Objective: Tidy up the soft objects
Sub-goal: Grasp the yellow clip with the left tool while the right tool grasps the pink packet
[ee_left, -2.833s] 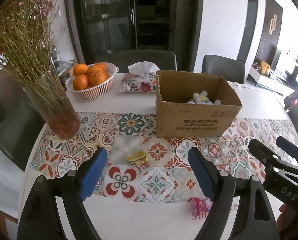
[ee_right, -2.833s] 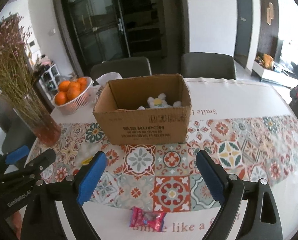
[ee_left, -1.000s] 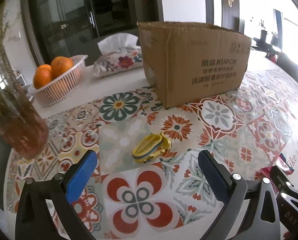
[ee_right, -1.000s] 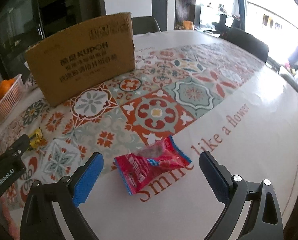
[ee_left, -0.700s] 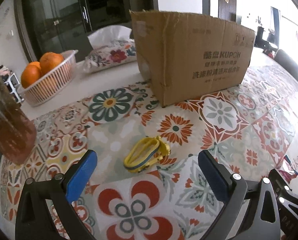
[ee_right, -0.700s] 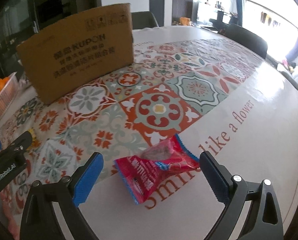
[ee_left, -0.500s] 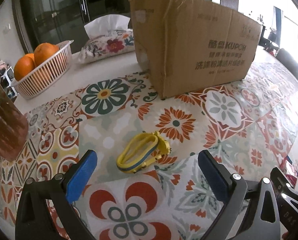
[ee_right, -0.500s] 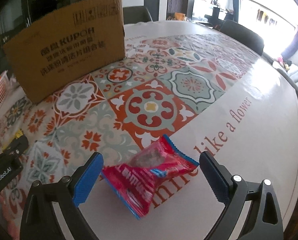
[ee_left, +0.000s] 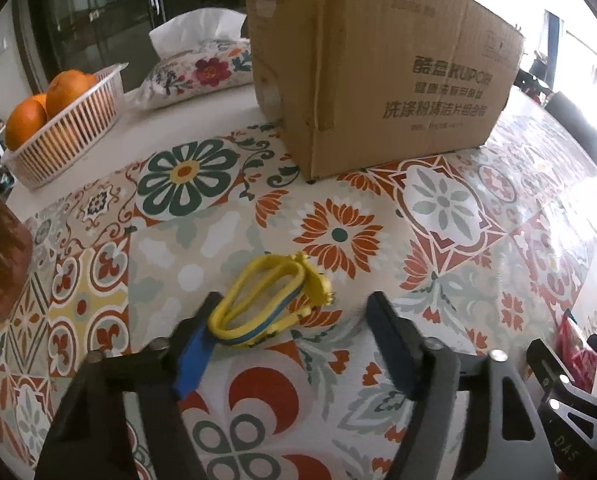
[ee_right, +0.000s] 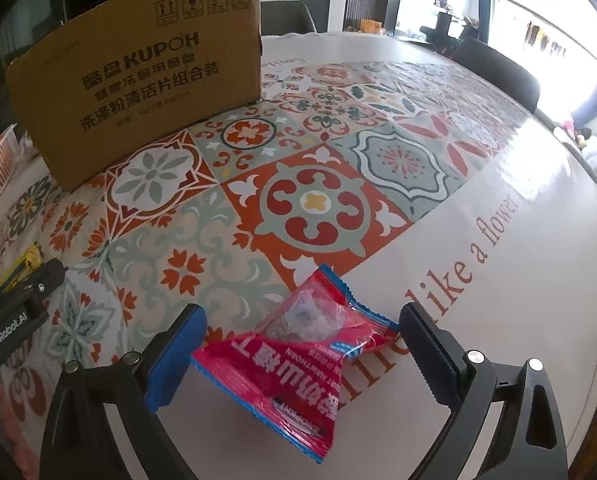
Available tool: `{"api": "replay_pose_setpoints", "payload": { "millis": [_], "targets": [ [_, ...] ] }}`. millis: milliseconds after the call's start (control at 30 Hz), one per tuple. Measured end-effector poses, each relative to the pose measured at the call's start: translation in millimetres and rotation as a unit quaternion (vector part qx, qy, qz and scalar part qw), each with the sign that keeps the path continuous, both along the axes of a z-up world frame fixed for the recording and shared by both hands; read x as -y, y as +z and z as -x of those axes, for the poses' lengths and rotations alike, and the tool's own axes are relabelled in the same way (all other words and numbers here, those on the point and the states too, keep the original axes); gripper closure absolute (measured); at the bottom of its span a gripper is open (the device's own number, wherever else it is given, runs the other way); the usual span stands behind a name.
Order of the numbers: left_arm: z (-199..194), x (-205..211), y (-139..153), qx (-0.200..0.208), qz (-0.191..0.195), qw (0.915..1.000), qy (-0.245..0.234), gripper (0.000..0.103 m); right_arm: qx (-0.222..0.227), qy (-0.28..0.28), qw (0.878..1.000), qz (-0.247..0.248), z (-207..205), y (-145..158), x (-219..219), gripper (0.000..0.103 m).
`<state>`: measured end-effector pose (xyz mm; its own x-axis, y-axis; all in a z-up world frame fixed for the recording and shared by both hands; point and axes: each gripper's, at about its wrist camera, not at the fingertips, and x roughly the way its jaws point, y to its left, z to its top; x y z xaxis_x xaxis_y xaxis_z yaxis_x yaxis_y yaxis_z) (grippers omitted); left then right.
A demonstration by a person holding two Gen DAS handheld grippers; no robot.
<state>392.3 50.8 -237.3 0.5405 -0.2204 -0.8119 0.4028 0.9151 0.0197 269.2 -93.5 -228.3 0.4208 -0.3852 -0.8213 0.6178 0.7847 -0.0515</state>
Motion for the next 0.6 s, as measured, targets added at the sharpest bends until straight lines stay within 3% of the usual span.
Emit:
{"api": "replay_pose_setpoints", "payload": {
  "millis": [67,167,300,467,500,600],
  "targets": [
    [3,3,2,0.005,-0.003,0.9999,-0.01,0.056,0.001,0.006,1.0,-0.002,2,1,-1,0.005],
    [7,6,3,0.005,-0.003,0.9997,-0.023,0.071,0.004,0.016,1.0,-0.01,6,1,0,0.008],
    [13,9,4,0.009,-0.004,0.9994,-0.033,0.072,0.015,0.053,0.998,-0.012,5,3,-2,0.031],
    [19,11,6,0.005,0.007,0.9992,-0.038,0.073,0.021,0.074,0.997,-0.012,9,6,-5,0.044],
    [20,11,7,0.004,0.01,0.9992,-0.038,0.073,0.02,0.077,0.997,-0.009,9,6,-4,0.056],
    [26,12,9,0.002,0.018,0.9991,-0.039,0.073,0.024,0.089,0.996,-0.002,11,8,-2,0.065]
  ]
}}
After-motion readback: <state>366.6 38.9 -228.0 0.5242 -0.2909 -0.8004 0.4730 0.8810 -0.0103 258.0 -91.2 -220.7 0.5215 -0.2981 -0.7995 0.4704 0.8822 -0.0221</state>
